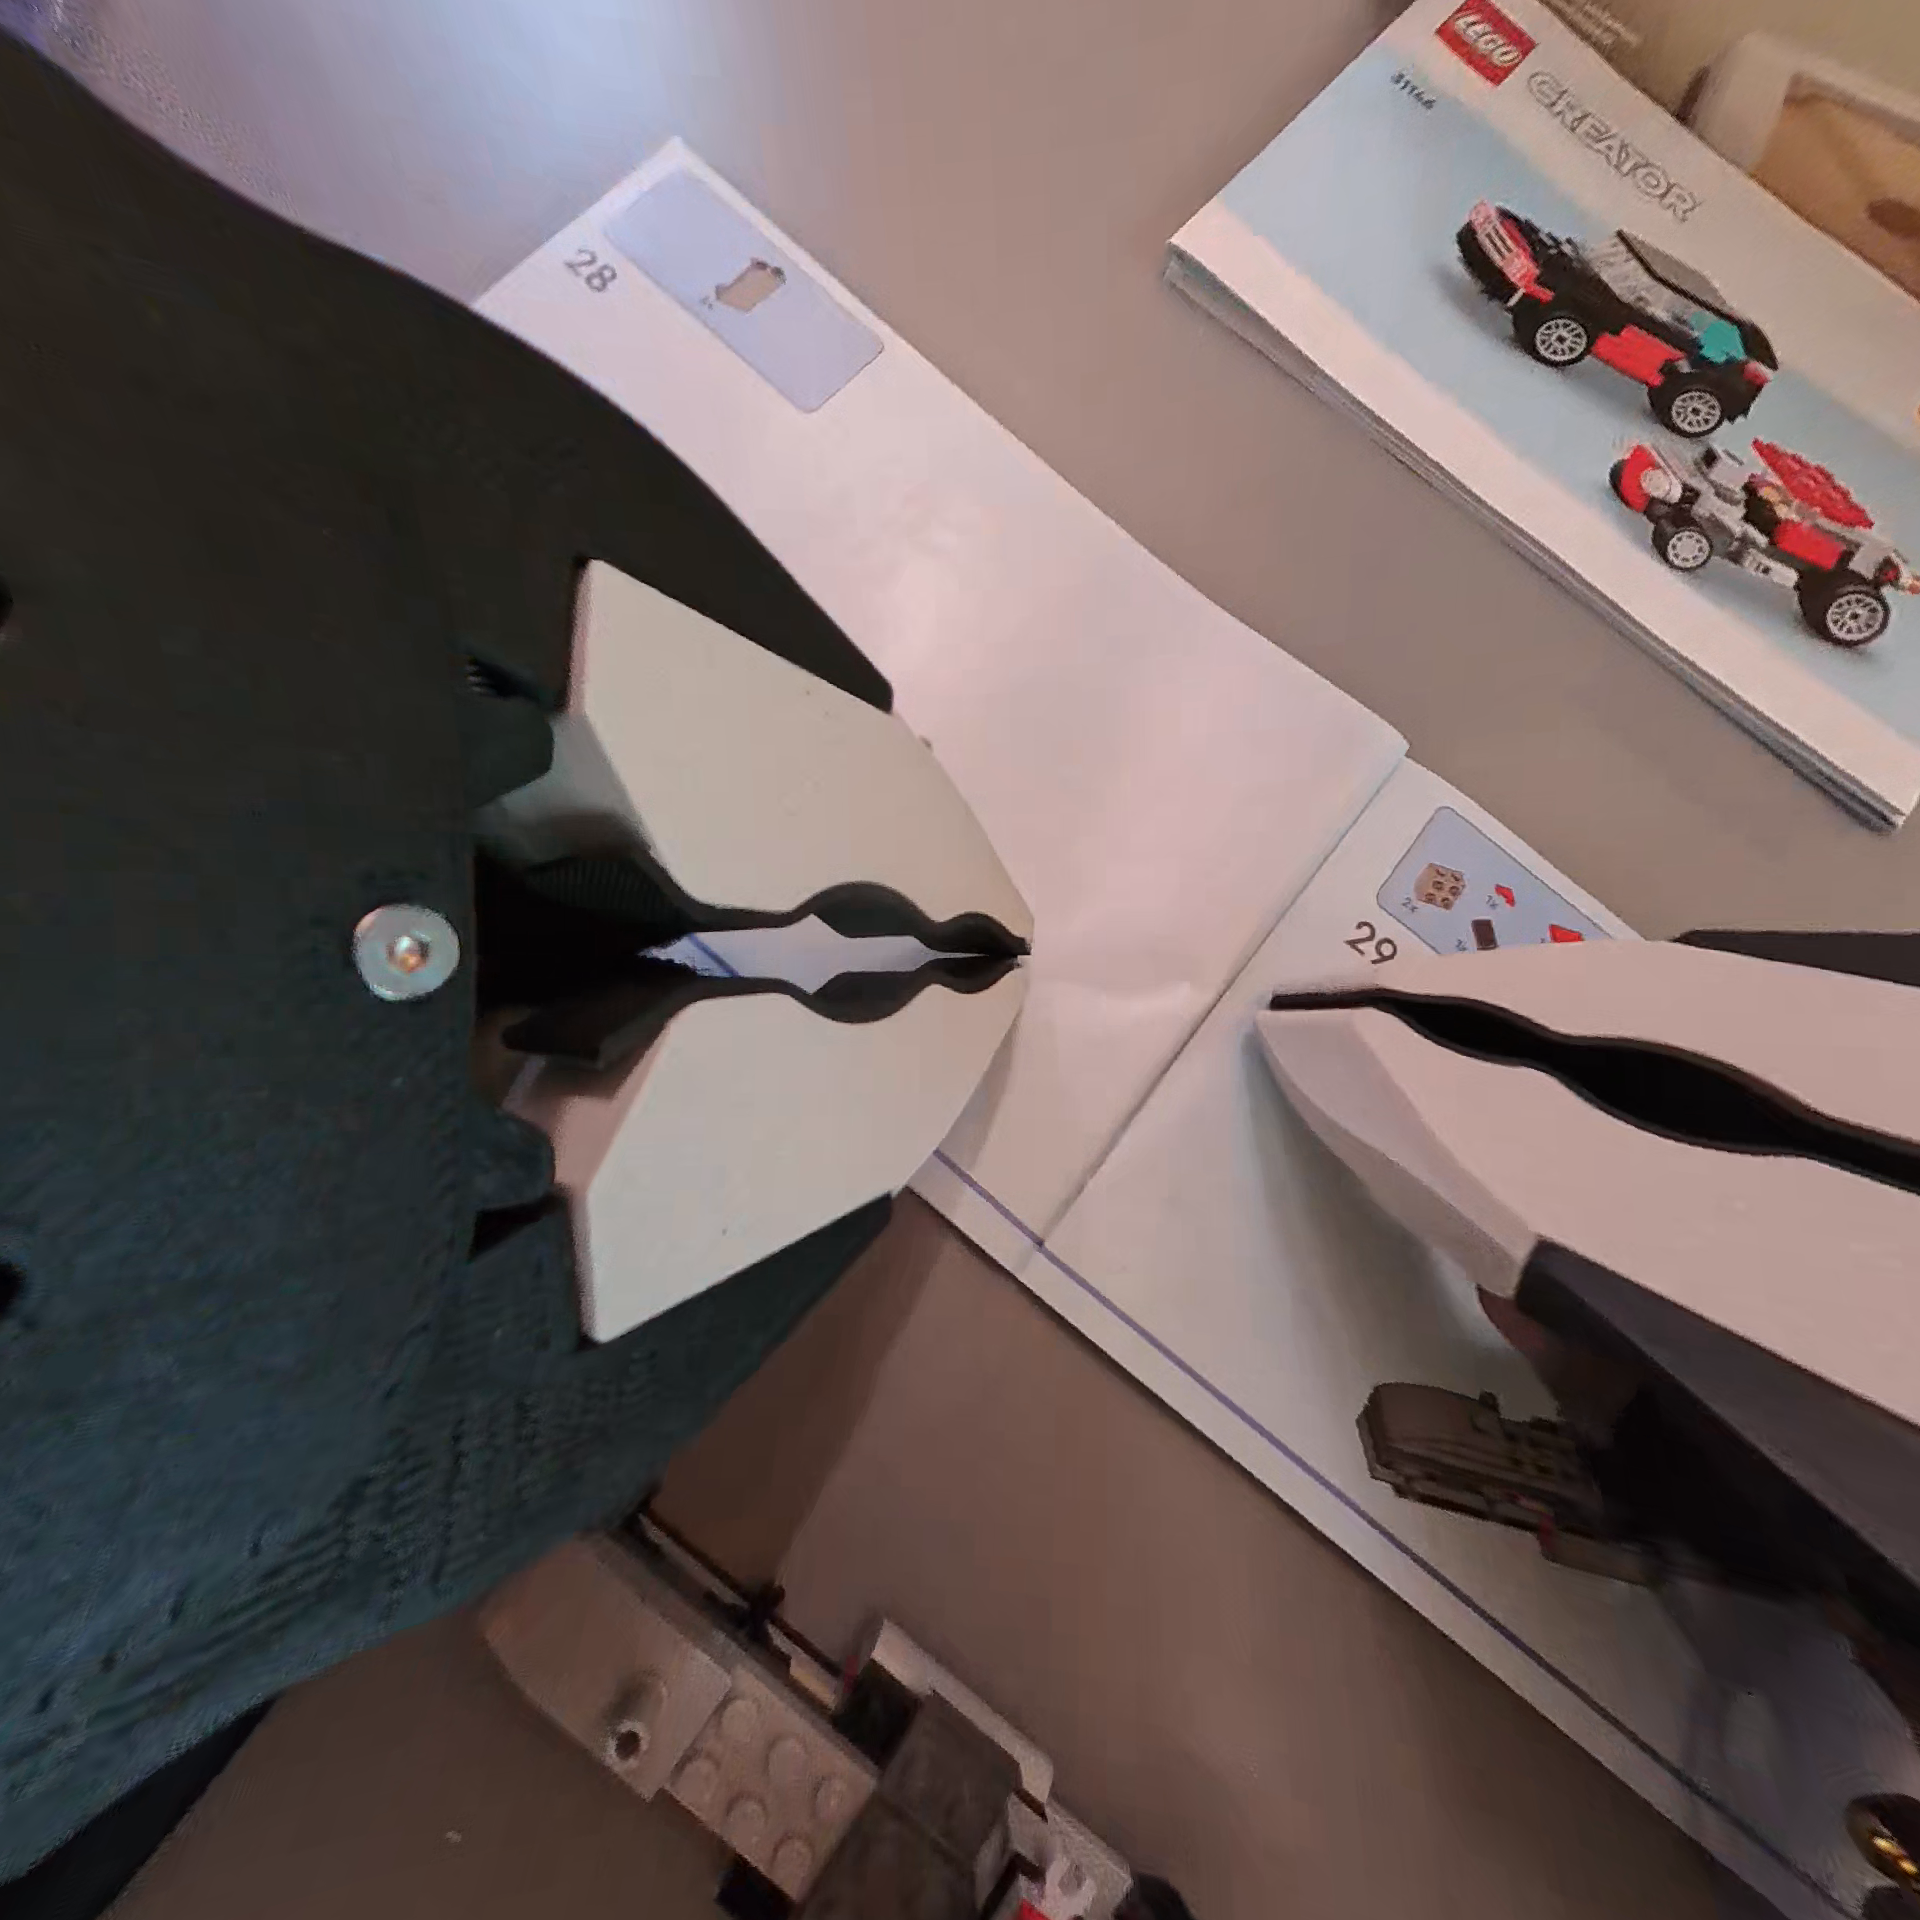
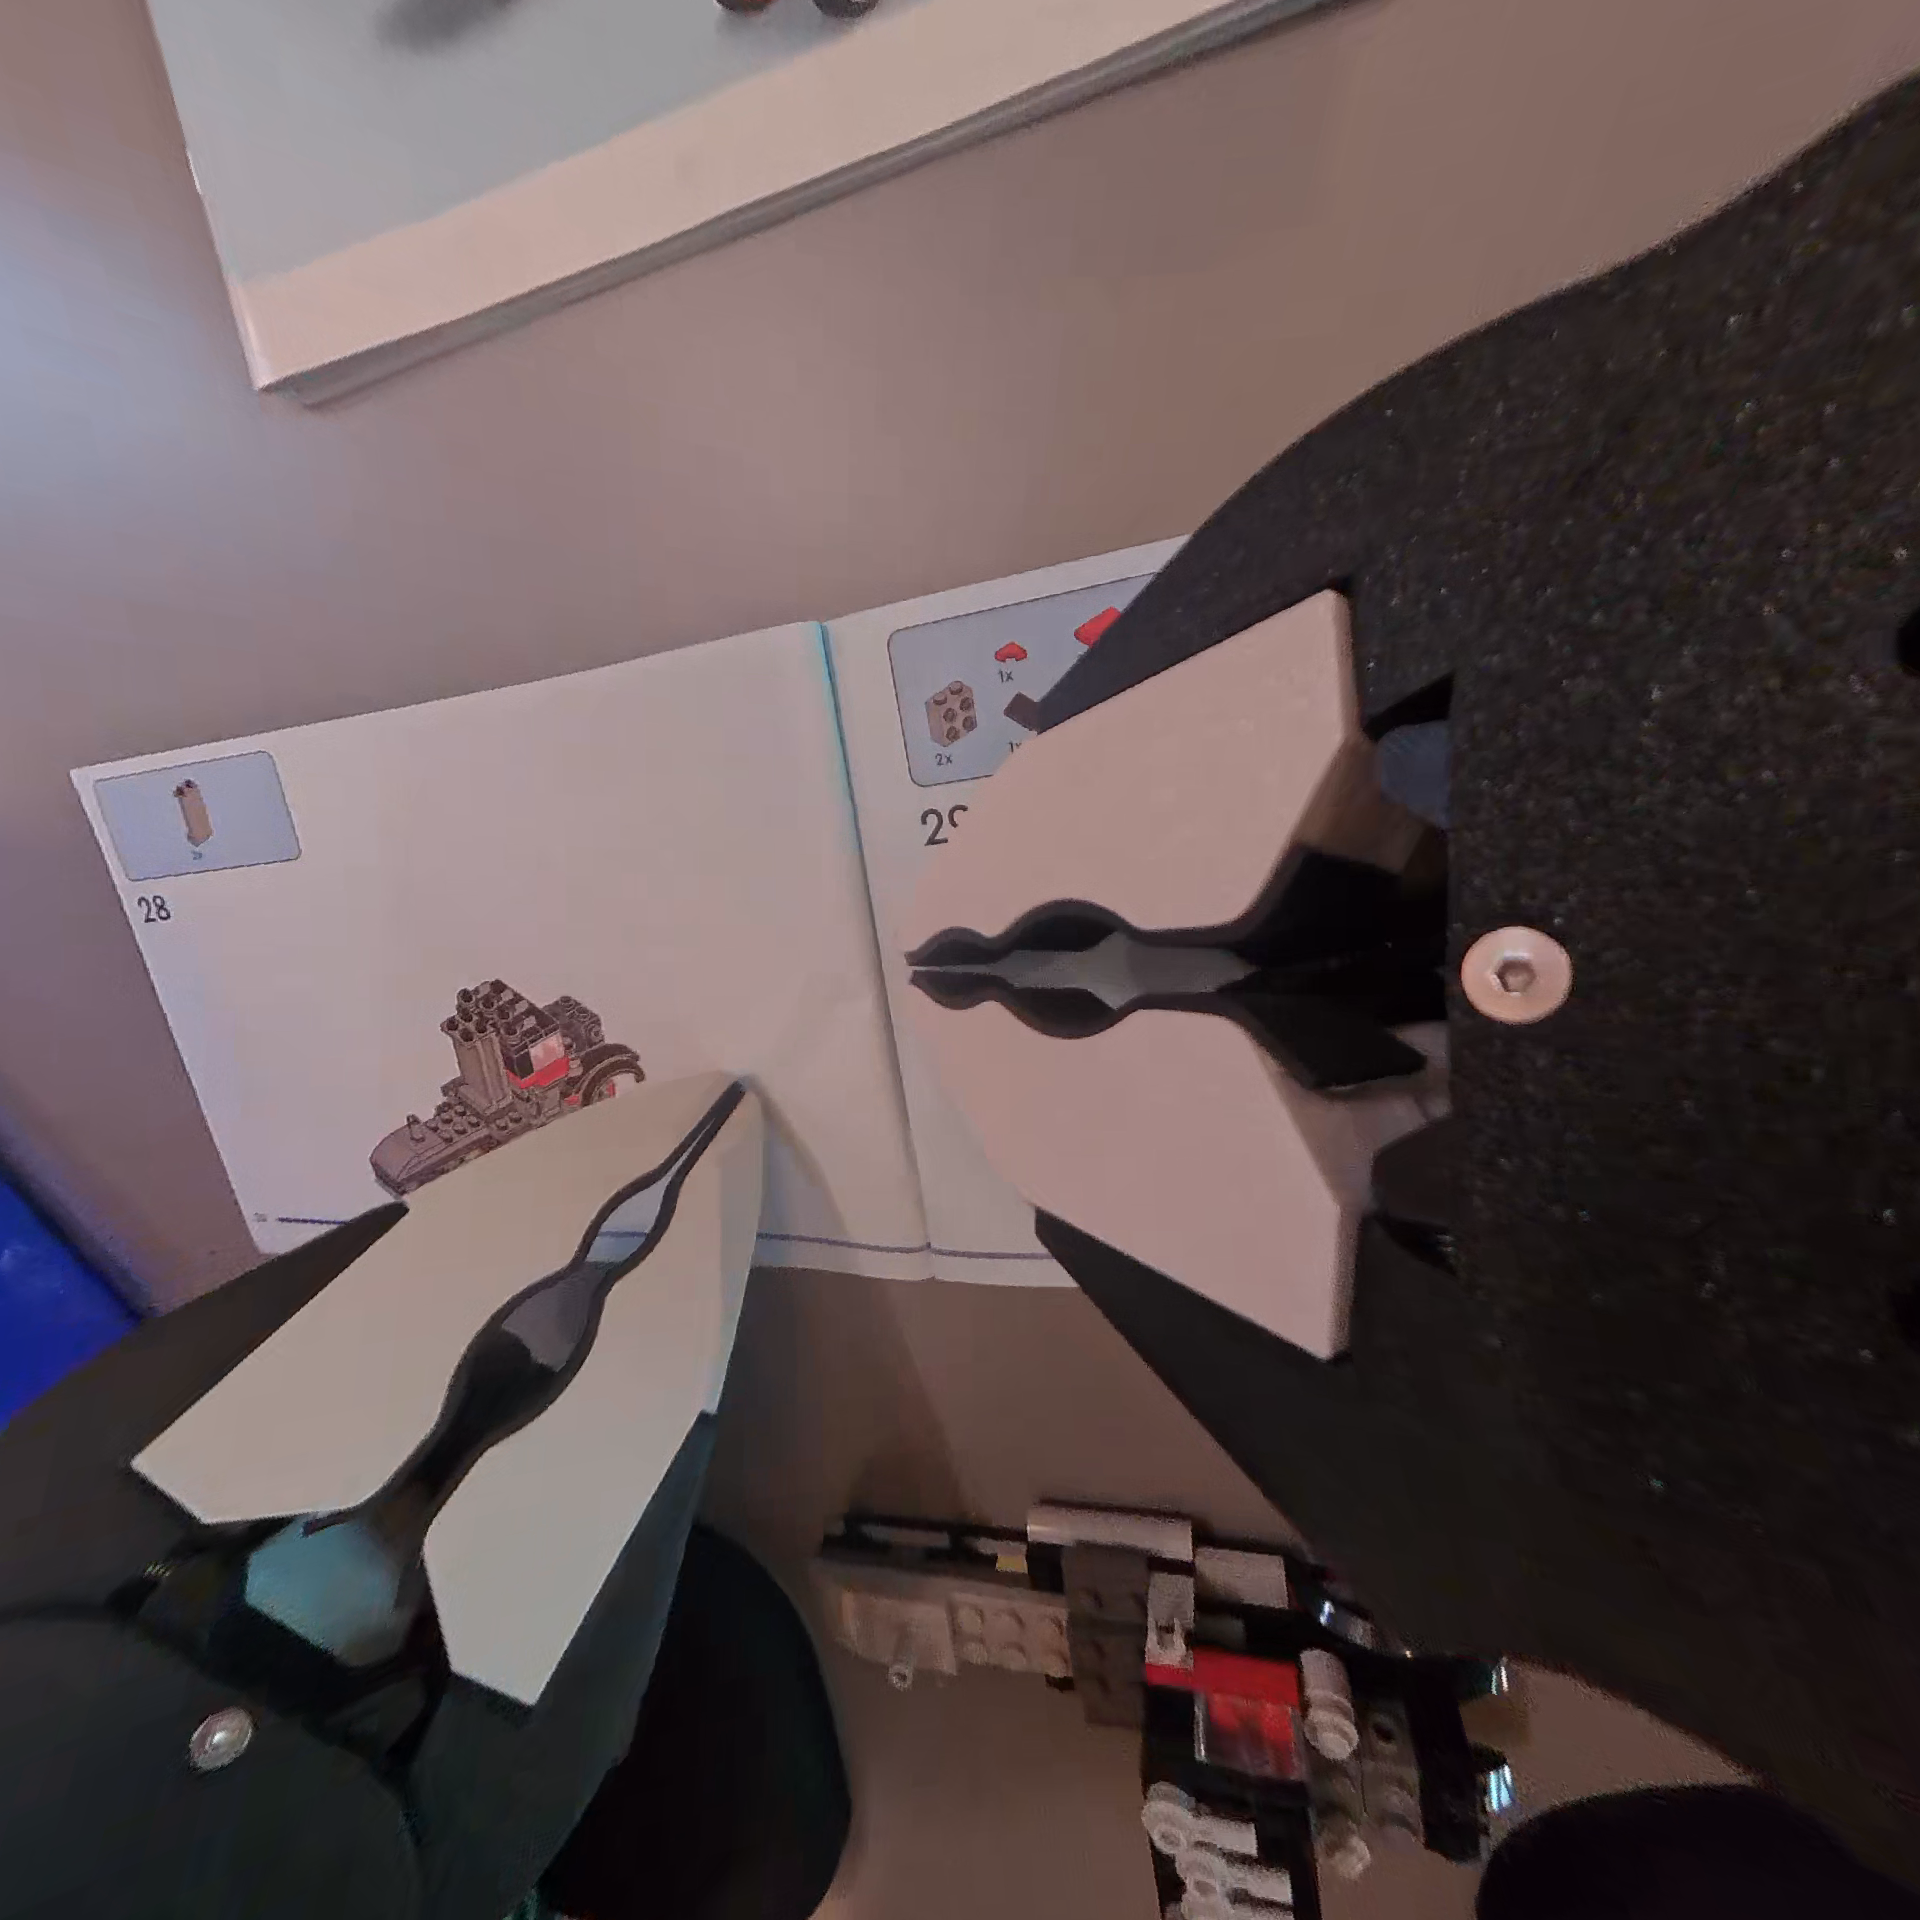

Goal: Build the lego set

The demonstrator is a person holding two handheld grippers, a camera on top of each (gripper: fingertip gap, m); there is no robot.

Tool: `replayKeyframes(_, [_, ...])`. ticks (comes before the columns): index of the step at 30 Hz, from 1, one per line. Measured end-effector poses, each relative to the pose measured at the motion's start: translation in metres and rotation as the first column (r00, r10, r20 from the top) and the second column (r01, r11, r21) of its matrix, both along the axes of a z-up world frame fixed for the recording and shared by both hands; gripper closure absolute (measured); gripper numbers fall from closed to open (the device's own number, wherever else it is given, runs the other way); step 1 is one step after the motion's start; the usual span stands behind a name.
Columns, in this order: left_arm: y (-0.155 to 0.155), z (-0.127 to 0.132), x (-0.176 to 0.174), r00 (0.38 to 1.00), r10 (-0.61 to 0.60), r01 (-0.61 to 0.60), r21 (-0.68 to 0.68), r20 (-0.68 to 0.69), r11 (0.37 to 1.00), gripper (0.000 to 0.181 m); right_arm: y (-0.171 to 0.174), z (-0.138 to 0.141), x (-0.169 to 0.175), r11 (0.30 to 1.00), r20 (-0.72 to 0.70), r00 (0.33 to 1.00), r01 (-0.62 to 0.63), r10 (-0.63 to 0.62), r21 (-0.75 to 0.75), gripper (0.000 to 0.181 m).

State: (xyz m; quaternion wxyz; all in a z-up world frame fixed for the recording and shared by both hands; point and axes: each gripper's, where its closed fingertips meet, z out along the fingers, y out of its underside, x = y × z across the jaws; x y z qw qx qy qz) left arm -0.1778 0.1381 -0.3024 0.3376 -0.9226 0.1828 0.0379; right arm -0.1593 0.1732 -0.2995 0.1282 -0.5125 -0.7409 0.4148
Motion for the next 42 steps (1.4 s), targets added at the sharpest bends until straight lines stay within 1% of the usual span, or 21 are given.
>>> replayKeyframes(2, [0.0,0.0,0.0,1.0,0.016,-0.016,0.019,0.021,1.0,0.18,-0.003,0.003,0.0,1.0,-0.013,1.0,-0.016,0.016,-0.016,0.179])
replayKeyframes(5, [0.0,0.0,0.0,1.0,0.022,-0.022,0.03,0.007,0.999,0.181,-0.023,0.015,-0.004,0.994,-0.06,0.996,-0.068,0.063,-0.082,0.179])
replayKeyframes(7, [0.0,0.0,0.0,1.0,0.016,-0.016,0.043,0.003,0.999,0.181,-0.02,0.0,-0.004,0.998,0.019,0.998,-0.053,0.054,-0.026,0.181])
replayKeyframes(8, [-0.001,0.0,0.001,1.0,0.005,-0.005,0.041,0.003,0.999,0.181,-0.021,0.001,-0.005,0.997,0.023,0.998,-0.054,0.055,-0.056,0.181])
replayKeyframes(10, [-0.003,0.003,0.006,0.998,-0.066,0.066,0.031,-0.007,0.997,0.18,-0.02,0.0,-0.004,0.996,0.038,0.998,-0.048,0.051,-0.073,0.181])
replayKeyframes(12, [0.0,0.014,0.029,0.978,-0.207,0.205,0.12,0.005,0.971,0.181,-0.02,0.0,-0.004,0.997,0.034,0.998,-0.048,0.05,-0.055,0.181])
replayKeyframes(13, [0.001,0.015,0.037,0.969,-0.245,0.243,0.136,0.0,0.96,0.181,-0.02,0.0,-0.005,0.998,0.031,0.998,-0.049,0.05,-0.05,0.181])
replayKeyframes(14, [-0.001,0.009,0.041,0.964,-0.266,0.266,0.093,-0.009,0.959,0.181,-0.02,-0.001,-0.004,0.998,0.03,0.998,-0.048,0.05,-0.046,0.181])
replayKeyframes(15, [-0.001,0.003,0.043,0.961,-0.276,0.276,0.058,-0.007,0.96,0.181,-0.02,0.0,-0.005,0.998,0.027,0.999,-0.046,0.047,-0.042,0.181])
replayKeyframes(19, [-0.001,0.0,0.045,0.958,-0.286,0.284,0.051,0.03,0.957,0.18,-0.02,0.0,-0.004,0.992,0.086,0.995,-0.039,0.049,-0.12,0.181])
replayKeyframes(23, [-0.001,0.0,0.045,0.95,-0.303,0.307,0.053,-0.071,0.95,0.18,0.01,0.0,-0.022,0.99,0.117,0.992,0.065,-0.051,-0.122,0.181])
replayKeyframes(27, [-0.002,0.0,0.045,0.956,-0.285,0.289,0.062,-0.062,0.955,0.18,0.049,-0.001,-0.043,0.976,0.059,0.978,0.205,-0.201,-0.079,0.181])
replayKeyframes(29, [-0.004,0.0,0.051,0.954,-0.299,0.3,0.062,-0.035,0.952,0.18,0.05,-0.001,-0.043,0.979,0.049,0.979,0.199,-0.197,-0.044,0.181])
replayKeyframes(31, [-0.005,0.0,0.054,0.954,-0.295,0.298,0.079,-0.048,0.951,0.18,0.05,-0.001,-0.041,0.984,0.016,0.985,0.171,-0.172,0.047,0.181])
replayKeyframes(32, [-0.004,0.001,0.054,0.958,-0.282,0.286,0.096,-0.05,0.954,0.181,0.047,0.006,-0.041,0.984,-0.037,0.986,0.165,-0.163,0.064,0.181])
replayKeyframes(34, [-0.003,0.002,0.054,0.967,-0.254,0.253,0.151,-0.017,0.956,0.181,0.038,0.033,-0.038,0.984,-0.156,0.973,0.176,-0.171,0.022,0.178])
replayKeyframes(35, [-0.004,0.004,0.05,0.971,-0.239,0.237,0.169,-0.01,0.957,0.18,0.035,0.043,-0.032,0.984,-0.178,0.968,0.18,-0.175,0.012,0.175])
replayKeyframes(36, [-0.005,0.012,0.044,0.976,-0.216,0.213,0.204,-0.008,0.956,0.168,0.032,0.05,-0.024,0.983,-0.18,0.968,0.184,-0.177,0.026,0.173])
replayKeyframes(38, [-0.008,0.051,0.031,0.984,-0.173,0.141,0.384,0.049,0.913,0.161,0.026,0.054,-0.003,0.977,-0.156,0.973,0.186,-0.169,0.102,0.163])
replayKeyframes(40, [-0.022,0.102,0.014,0.974,-0.152,0.024,0.596,0.166,0.803,0.152,0.021,0.048,0.018,0.964,-0.136,0.978,0.182,-0.158,0.191,0.157])
replayKeyframes(42, [-0.048,0.145,-0.004,0.941,-0.162,-0.117,0.735,0.298,0.668,0.144,0.019,0.04,0.033,0.944,-0.132,0.975,0.209,-0.18,0.254,0.147])
